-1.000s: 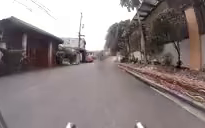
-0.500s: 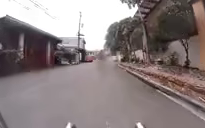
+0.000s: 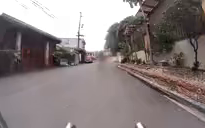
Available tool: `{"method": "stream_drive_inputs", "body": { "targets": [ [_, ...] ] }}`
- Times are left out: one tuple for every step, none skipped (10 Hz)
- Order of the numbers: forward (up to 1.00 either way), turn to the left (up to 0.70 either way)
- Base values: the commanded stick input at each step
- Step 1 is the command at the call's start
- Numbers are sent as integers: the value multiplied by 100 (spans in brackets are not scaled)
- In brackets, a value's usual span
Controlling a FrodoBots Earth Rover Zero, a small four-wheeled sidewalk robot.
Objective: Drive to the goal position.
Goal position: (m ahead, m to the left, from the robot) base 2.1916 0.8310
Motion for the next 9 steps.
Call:
{"method": "stream_drive_inputs", "body": {
  "targets": [
    [70,1],
    [70,1],
    [70,1],
    [70,1],
    [66,1],
    [26,0],
    [9,0],
    [6,0],
    [6,0]
  ]
}}
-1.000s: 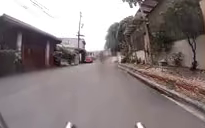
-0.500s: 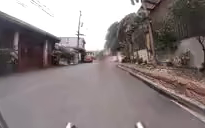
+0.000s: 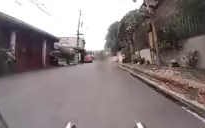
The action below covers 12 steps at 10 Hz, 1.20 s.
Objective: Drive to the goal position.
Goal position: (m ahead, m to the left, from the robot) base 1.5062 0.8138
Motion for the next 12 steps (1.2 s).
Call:
{"method": "stream_drive_inputs", "body": {
  "targets": [
    [6,0],
    [6,0],
    [6,0],
    [6,0],
    [6,0],
    [6,0],
    [19,0],
    [53,0],
    [70,0],
    [70,0],
    [70,0],
    [70,0]
  ]
}}
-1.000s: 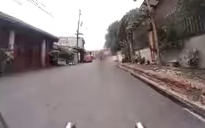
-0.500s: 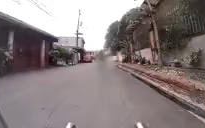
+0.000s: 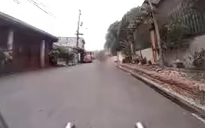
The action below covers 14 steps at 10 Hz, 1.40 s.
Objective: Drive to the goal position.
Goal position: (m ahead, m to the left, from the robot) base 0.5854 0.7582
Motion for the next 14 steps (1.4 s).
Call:
{"method": "stream_drive_inputs", "body": {
  "targets": [
    [70,0],
    [16,0],
    [6,0],
    [3,0],
    [-21,0],
    [-62,0],
    [-67,0],
    [-67,0],
    [-44,0],
    [4,0],
    [6,0],
    [48,0],
    [70,0],
    [70,0]
  ]
}}
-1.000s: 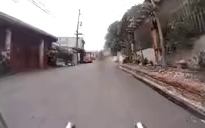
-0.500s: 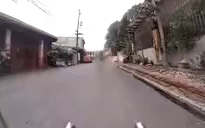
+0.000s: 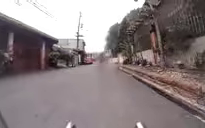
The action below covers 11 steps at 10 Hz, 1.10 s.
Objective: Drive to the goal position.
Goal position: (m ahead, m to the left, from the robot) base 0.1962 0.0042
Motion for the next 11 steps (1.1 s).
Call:
{"method": "stream_drive_inputs", "body": {
  "targets": [
    [70,0],
    [70,0],
    [70,0],
    [70,0],
    [70,0],
    [70,-14],
    [70,-14],
    [64,-11],
    [44,0],
    [9,0],
    [6,0]
  ]
}}
